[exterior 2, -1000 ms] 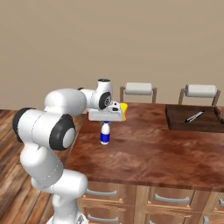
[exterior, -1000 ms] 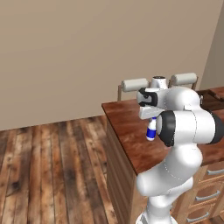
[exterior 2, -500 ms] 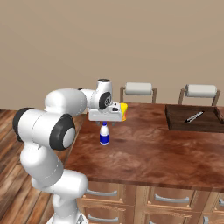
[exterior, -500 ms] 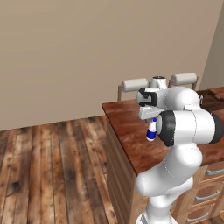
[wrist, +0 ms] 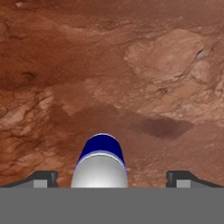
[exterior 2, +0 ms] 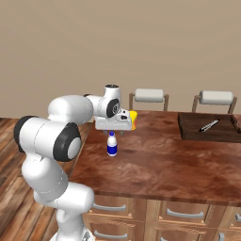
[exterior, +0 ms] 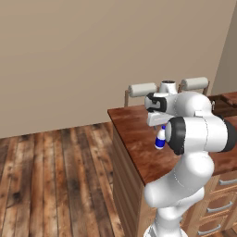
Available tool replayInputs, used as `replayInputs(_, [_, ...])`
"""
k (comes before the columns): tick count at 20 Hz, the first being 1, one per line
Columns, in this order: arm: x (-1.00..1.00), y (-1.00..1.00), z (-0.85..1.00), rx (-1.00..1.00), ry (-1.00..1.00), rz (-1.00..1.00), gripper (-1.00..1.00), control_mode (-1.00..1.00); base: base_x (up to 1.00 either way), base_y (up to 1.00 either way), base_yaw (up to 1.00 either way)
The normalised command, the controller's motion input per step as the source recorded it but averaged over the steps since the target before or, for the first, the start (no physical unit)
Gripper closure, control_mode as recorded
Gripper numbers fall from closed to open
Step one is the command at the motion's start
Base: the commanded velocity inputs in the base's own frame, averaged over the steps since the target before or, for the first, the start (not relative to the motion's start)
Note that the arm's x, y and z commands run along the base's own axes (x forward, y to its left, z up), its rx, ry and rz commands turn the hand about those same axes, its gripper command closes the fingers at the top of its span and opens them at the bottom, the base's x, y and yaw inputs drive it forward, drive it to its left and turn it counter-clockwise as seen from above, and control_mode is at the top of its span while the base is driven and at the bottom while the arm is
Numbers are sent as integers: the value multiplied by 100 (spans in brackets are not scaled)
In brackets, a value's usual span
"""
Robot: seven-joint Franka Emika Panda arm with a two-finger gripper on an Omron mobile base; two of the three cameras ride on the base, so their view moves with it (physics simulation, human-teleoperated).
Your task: Place the drinks on the dining counter in a tight cluster.
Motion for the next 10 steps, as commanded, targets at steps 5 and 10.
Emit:
replayInputs(5, [-12, 0, 24, 0, -1, 0, -100, -100, 0, 0, 0])
replayInputs(10, [-55, 0, 59, 0, -14, 0, -100, -100, 0, 0, 0])
